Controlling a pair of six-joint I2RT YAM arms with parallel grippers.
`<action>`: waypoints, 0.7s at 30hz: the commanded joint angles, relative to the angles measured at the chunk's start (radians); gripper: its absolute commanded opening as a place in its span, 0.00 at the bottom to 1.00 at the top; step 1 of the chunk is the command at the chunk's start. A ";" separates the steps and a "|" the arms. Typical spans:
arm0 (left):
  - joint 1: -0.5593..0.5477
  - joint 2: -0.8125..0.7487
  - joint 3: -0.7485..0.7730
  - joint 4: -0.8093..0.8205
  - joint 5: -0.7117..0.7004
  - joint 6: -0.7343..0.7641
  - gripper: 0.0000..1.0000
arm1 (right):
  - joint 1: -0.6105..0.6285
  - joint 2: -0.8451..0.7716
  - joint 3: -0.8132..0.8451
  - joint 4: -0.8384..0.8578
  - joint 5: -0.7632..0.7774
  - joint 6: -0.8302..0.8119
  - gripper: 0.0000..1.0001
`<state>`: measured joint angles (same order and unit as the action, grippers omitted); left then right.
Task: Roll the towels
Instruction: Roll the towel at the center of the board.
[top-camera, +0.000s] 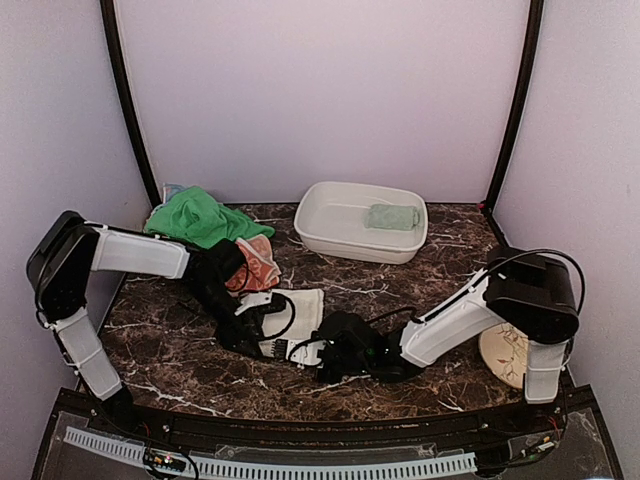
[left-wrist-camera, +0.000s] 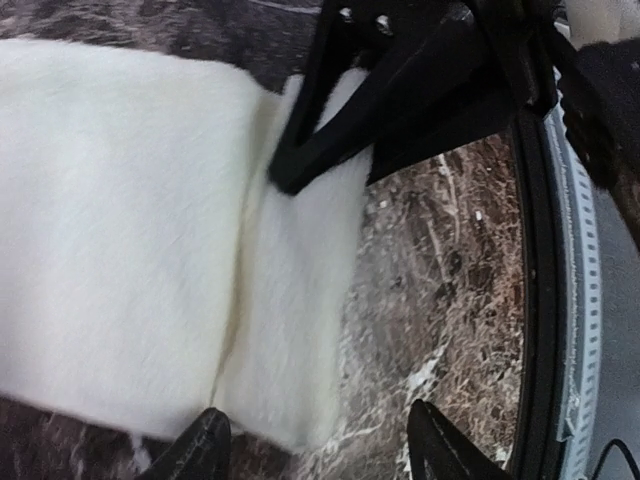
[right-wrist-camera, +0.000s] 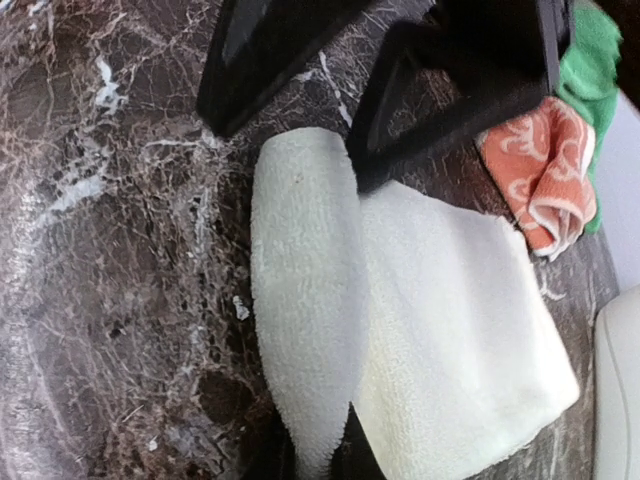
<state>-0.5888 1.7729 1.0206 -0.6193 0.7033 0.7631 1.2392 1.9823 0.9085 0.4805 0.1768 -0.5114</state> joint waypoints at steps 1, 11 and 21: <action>0.052 -0.199 -0.148 0.196 -0.099 -0.045 0.64 | -0.017 -0.041 -0.009 -0.142 -0.152 0.192 0.00; 0.050 -0.405 -0.265 0.253 -0.154 0.024 0.63 | -0.159 -0.008 0.088 -0.362 -0.570 0.503 0.00; -0.144 -0.341 -0.205 0.280 -0.238 0.056 0.53 | -0.271 0.123 0.150 -0.409 -0.805 0.743 0.00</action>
<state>-0.6956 1.4075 0.7967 -0.3691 0.4904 0.8082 0.9863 2.0323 1.0744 0.1879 -0.5507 0.1101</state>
